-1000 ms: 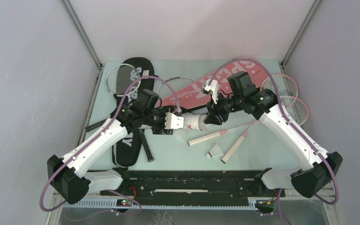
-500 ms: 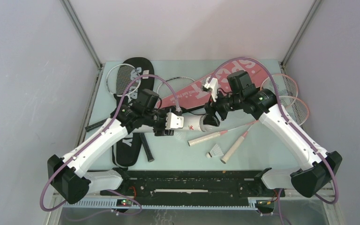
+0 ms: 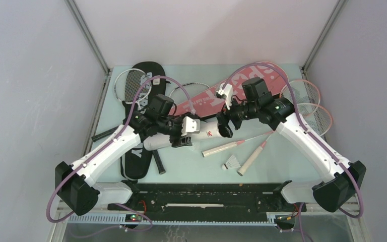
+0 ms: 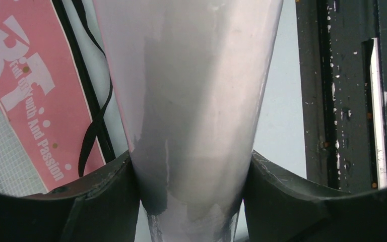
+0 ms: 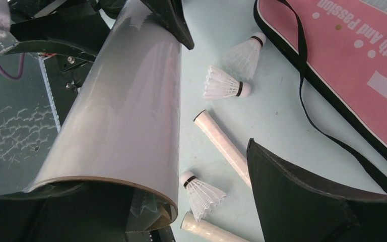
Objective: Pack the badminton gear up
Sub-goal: Place the shuttlecock at the shuttle tube.
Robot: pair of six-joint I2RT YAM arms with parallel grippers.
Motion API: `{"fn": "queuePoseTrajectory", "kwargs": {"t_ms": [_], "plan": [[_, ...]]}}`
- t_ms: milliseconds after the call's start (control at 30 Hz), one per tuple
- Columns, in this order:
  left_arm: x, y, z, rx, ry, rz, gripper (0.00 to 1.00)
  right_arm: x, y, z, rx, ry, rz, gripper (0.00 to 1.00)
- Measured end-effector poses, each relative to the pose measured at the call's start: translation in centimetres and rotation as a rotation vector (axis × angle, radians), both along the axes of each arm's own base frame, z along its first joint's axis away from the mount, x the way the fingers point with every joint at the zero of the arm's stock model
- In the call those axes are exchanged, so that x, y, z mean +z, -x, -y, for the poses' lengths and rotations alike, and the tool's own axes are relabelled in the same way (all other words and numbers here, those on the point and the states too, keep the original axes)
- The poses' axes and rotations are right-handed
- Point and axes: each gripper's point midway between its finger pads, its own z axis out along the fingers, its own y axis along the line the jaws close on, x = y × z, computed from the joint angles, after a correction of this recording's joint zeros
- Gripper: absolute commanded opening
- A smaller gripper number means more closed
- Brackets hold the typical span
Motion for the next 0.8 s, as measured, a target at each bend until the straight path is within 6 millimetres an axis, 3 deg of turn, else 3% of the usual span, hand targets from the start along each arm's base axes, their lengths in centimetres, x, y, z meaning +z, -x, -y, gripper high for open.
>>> {"fn": "queuePoseTrajectory", "kwargs": {"t_ms": [100, 333, 500, 667, 800], "plan": [[-0.1, 0.1, 0.2, 0.002, 0.004, -0.017, 0.58, -0.1, -0.3, 0.0, -0.012, 0.003, 0.009, 0.96], [0.0, -0.5, 0.4, 0.012, 0.010, 0.005, 0.58, 0.5, -1.6, 1.3, -0.069, -0.011, 0.019, 0.99], [0.1, -1.4, 0.1, 0.036, -0.005, 0.042, 0.59, 2.6, -1.9, 3.6, -0.102, -0.100, 0.016, 1.00], [-0.1, -1.9, -0.3, 0.058, -0.027, 0.062, 0.59, 5.2, -0.6, 5.1, -0.086, -0.178, 0.056, 0.99], [-0.1, -2.5, -0.8, 0.077, -0.053, 0.099, 0.60, 6.0, -0.1, 6.7, -0.111, -0.188, 0.097, 0.95]]}}
